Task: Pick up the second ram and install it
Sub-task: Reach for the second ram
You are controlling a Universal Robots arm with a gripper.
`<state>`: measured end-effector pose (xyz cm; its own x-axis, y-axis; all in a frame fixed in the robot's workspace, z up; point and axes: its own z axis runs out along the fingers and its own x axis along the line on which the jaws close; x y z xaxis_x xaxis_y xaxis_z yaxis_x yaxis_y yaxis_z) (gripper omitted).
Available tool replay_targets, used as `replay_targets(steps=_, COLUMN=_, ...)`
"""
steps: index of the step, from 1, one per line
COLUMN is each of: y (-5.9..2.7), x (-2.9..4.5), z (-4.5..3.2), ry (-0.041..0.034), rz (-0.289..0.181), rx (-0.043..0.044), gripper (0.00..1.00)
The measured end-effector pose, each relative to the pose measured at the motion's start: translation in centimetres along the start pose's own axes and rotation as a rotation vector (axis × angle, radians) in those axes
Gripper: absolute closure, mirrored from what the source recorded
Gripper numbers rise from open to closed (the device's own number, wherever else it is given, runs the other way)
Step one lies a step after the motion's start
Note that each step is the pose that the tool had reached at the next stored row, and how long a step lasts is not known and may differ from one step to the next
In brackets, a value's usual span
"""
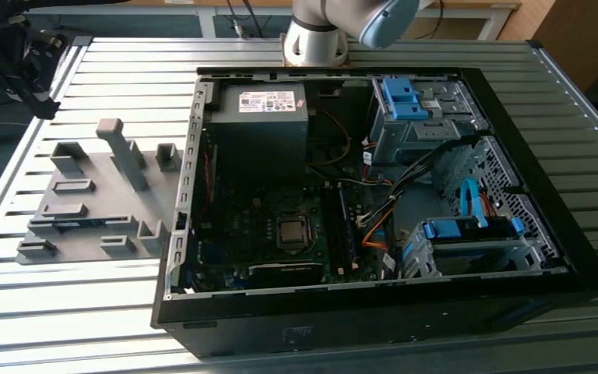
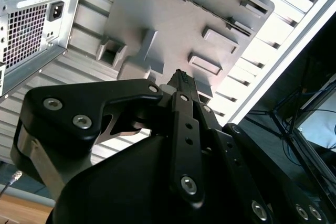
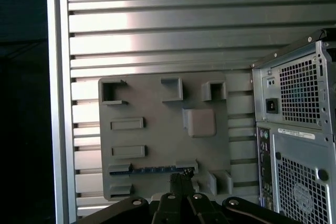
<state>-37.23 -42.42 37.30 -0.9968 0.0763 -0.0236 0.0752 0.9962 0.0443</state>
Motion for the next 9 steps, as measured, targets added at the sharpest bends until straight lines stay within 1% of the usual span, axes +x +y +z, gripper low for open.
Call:
replay_targets(steps=3, y=-0.03, x=0.35, z=-0.01, ry=-0.0001, rz=0.0, rx=0.0, gripper=0.89)
replay_targets(steps=9, y=-0.03, x=0.44, z=-0.01, ry=-0.0001, rz=0.0, rx=0.0, gripper=0.89)
